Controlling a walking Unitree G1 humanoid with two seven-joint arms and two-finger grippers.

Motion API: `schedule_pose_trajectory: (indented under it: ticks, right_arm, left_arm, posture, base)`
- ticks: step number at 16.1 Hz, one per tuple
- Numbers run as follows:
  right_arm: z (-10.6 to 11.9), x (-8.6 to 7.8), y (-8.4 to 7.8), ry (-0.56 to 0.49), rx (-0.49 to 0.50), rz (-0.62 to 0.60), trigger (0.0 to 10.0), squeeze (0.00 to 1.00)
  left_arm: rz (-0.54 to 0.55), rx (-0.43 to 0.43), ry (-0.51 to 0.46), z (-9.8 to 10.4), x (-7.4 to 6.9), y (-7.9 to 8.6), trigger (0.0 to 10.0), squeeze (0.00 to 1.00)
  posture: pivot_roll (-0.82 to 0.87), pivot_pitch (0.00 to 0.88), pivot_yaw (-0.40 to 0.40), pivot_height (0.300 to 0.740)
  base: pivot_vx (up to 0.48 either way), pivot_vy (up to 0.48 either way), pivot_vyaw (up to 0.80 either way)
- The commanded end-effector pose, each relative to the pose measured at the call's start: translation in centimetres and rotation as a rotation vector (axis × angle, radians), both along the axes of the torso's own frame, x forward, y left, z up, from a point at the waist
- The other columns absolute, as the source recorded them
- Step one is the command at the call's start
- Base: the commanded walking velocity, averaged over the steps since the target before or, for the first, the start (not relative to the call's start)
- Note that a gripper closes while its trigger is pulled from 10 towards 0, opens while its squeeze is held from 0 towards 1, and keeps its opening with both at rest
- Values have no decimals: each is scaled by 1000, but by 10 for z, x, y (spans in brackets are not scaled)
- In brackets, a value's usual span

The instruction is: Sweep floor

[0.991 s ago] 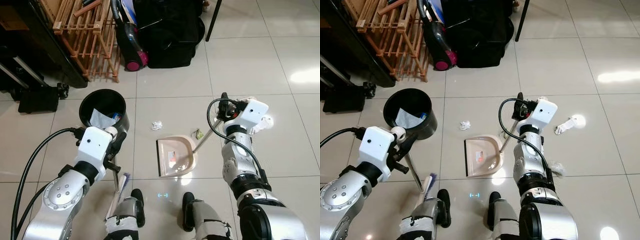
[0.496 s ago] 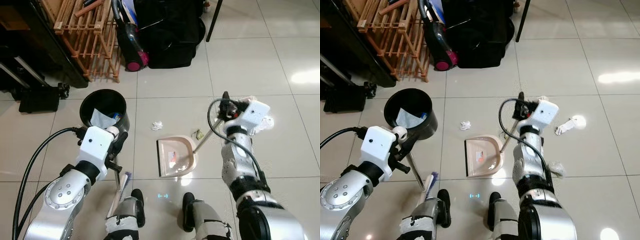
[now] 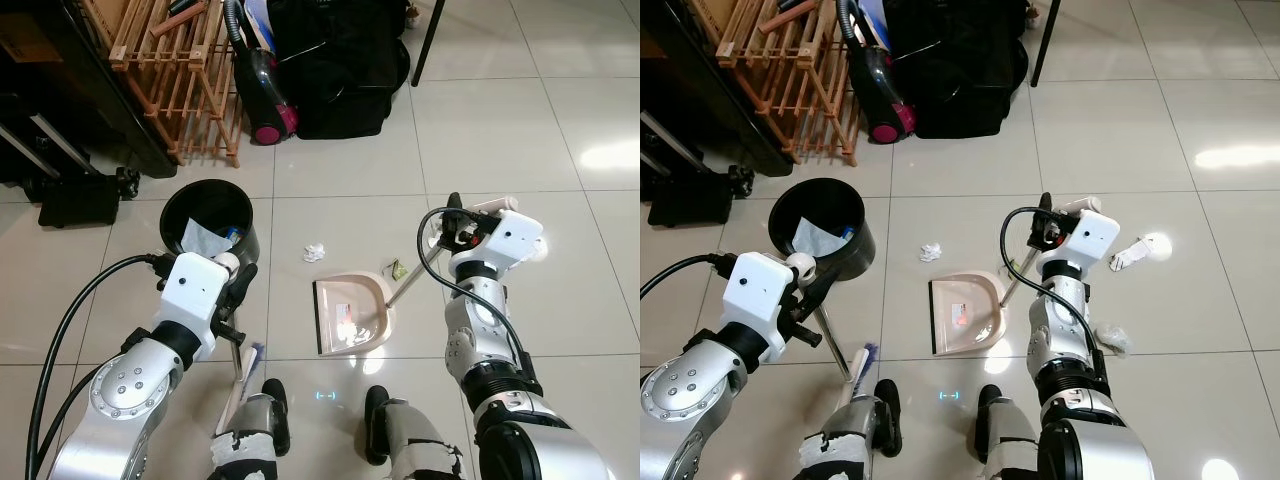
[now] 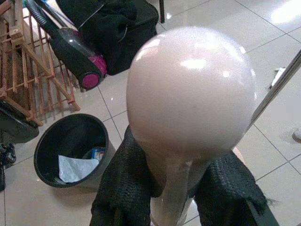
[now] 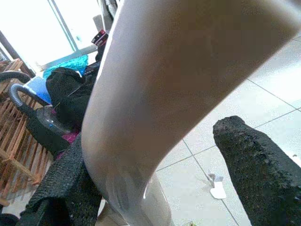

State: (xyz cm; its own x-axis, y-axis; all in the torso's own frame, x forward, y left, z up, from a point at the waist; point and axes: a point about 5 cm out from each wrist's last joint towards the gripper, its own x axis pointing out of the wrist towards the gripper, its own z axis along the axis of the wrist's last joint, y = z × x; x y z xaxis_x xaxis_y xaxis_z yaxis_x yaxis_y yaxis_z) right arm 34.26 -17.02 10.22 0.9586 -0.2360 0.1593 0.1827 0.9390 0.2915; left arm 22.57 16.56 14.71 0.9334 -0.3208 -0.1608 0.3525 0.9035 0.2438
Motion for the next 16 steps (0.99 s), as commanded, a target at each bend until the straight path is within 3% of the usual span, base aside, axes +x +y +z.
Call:
schedule_pose_trajectory:
  ticks: [1, 2, 3, 4, 5, 16]
  right_arm:
    - [-4, -3, -1, 8, 8, -6, 10000, 0]
    - [-3, -2, -1, 6, 10, -4, 10000, 0]
    - [-2, -1, 0, 3, 13, 0, 7922, 0]
    - [-1, -1, 1, 1, 16, 4, 3176, 0]
    - [-1, 0, 2, -3, 18, 11, 0, 0]
    - [-2, -1, 4, -2, 41, 14, 0, 0]
  left_arm:
    - [-10, 8, 2, -1, -3, 0, 10000, 0]
    - [-9, 9, 2, -1, -3, 0, 10000, 0]
    - [-8, 10, 2, -1, -2, 0, 10000, 0]
    - [-7, 10, 3, -1, -2, 0, 10000, 0]
    - [-7, 11, 3, -1, -2, 0, 10000, 0]
    - [-11, 8, 4, -3, -2, -3, 10000, 0]
  posture:
    - [112, 341, 32, 740]
    - [113, 341, 31, 740]
    - [113, 341, 31, 740]
    - [113, 341, 31, 740]
    - [112, 341, 29, 740]
    - [105, 332, 24, 740]
  base:
    - [0, 0, 0]
    - [0, 0, 0]
    - [0, 0, 0]
    - [0, 0, 0]
    - [0, 0, 0]
    - [0, 0, 0]
